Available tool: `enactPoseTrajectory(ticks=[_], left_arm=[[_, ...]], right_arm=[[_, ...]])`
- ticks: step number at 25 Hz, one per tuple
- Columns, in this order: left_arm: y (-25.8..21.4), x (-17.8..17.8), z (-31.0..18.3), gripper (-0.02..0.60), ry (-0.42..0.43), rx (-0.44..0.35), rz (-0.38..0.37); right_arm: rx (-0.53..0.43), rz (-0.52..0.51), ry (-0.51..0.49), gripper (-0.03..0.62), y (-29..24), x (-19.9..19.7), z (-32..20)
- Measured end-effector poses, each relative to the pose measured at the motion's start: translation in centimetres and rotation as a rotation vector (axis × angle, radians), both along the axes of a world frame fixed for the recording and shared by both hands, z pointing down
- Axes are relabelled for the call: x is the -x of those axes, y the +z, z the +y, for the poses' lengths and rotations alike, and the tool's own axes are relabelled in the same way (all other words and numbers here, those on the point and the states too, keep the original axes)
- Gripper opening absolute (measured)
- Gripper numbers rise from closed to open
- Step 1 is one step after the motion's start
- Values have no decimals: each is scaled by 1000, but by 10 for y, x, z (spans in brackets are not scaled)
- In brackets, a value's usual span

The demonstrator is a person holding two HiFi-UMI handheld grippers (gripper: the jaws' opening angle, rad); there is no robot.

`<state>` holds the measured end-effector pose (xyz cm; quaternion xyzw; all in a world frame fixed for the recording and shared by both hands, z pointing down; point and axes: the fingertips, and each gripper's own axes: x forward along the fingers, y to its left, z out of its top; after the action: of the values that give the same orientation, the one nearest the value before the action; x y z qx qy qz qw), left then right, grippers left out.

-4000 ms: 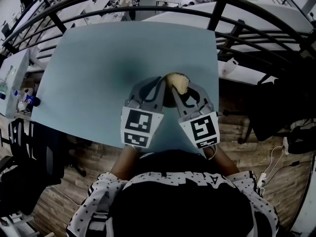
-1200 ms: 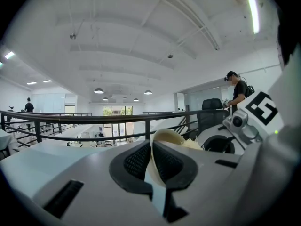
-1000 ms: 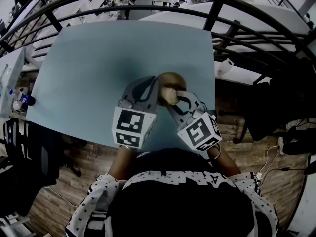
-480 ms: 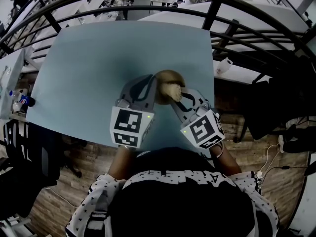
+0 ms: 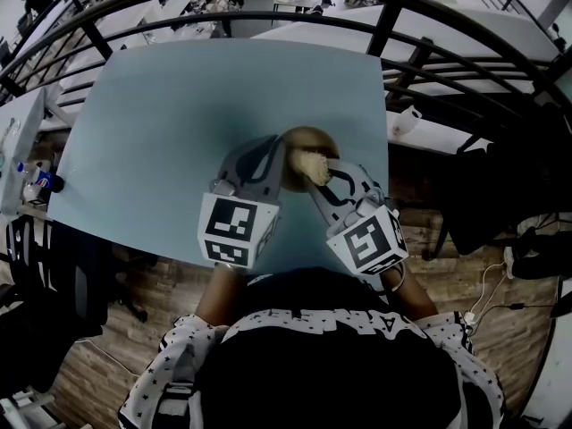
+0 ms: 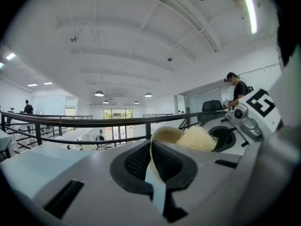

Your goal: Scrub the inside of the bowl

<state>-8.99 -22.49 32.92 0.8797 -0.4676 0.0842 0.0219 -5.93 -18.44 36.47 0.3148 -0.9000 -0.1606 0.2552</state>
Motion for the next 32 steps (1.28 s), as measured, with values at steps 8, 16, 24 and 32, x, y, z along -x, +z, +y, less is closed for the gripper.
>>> enactPoseTrajectory(ticks=[8, 16, 24, 32], left_arm=[[1, -9, 4, 23, 18, -21, -48], [4, -18, 7, 23, 28, -56, -139], [4, -16, 7, 23, 30, -51, -139], [5, -14, 7, 23, 23, -47, -142]], right_arm=[[-38, -12, 36, 60, -10, 0, -11], [-22, -48, 83, 60, -14, -5, -19], [0, -77, 126, 60, -14, -12, -24], [-3, -58, 160, 58, -9, -20, -26]])
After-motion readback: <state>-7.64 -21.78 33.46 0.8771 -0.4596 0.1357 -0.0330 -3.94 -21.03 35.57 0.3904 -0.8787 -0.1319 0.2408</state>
